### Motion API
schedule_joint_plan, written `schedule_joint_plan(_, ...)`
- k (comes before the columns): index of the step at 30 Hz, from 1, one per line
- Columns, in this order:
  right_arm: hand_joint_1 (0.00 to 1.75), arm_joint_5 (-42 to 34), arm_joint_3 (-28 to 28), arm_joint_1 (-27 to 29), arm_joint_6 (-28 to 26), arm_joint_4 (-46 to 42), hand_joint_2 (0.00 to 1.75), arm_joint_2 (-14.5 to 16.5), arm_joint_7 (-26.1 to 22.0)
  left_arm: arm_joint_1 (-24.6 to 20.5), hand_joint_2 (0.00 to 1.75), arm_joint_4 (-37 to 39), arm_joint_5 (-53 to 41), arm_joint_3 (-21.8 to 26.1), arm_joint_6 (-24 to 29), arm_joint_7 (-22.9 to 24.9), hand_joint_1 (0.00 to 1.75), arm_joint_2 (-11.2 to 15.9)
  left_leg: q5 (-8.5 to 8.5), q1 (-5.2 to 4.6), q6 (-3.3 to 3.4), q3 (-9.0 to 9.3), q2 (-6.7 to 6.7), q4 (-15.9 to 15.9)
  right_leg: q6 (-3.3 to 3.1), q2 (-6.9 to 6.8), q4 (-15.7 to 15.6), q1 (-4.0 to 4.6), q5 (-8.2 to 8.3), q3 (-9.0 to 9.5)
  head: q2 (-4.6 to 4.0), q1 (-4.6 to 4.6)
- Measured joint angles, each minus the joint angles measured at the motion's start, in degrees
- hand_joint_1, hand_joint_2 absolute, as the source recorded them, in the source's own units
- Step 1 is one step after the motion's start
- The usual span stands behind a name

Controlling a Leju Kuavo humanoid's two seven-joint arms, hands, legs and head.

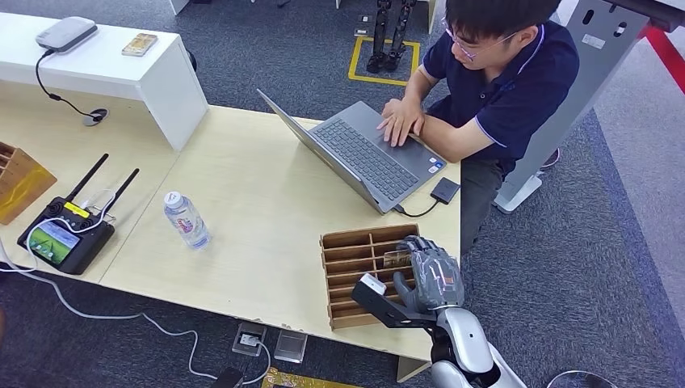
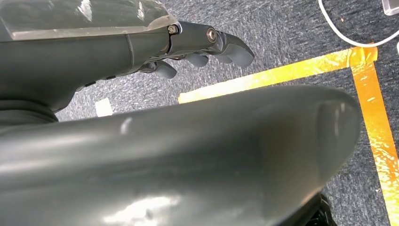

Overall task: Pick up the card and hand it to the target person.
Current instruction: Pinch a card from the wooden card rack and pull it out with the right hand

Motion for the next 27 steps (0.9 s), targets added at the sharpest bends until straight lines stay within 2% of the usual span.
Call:
schedule_joint_plan(7,0.87,0.7,-0.1,0.2,0.3,0.2,1.75,0.1,-0.4,0.0,0.00,0.0,0.0,0.0,0.0,0.0,0.00,0.0,0.00,0.00,0.00,-0.01,0.00,0.0,0.00,0.00,0.0,0.00,0.00,0.00,0.00,-0.01)
schedule_joint_plan(8,0.93,0.9,-0.1,0.3,0.3,0.2,1.75,0.1,-0.5,0.0,0.00,0.0,0.0,0.0,0.0,0.0,0.00,0.0,0.00,0.00,0.00,-0.01,0.00,0.0,0.00,0.00,0.0,0.00,0.00,-0.01,0.00,-0.01)
schedule_joint_plan(11,1.26,1.1,-0.1,0.2,-0.1,0.2,1.75,0.1,-0.8,0.0,0.00,0.0,0.1,0.0,0.0,0.1,0.00,0.0,0.00,0.00,0.00,-0.02,0.00,0.0,0.00,0.00,0.0,0.00,0.00,-0.01,0.00,-0.01)
schedule_joint_plan(14,1.39,1.2,-0.1,0.2,-0.5,-0.1,1.75,0.1,-0.9,0.0,0.00,0.0,0.1,0.0,0.0,0.4,0.00,0.0,0.00,0.00,0.00,-0.02,0.00,0.0,0.00,0.00,0.0,0.00,0.00,-0.01,0.00,0.00)
schedule_joint_plan(27,1.45,2.0,-0.1,0.4,-1.5,-1.4,1.75,0.2,-1.0,0.0,0.00,0.0,0.1,0.0,0.3,0.8,0.00,0.0,0.00,0.00,0.00,-0.02,0.00,0.0,0.00,0.00,0.0,0.00,0.00,-0.01,0.00,-0.01)
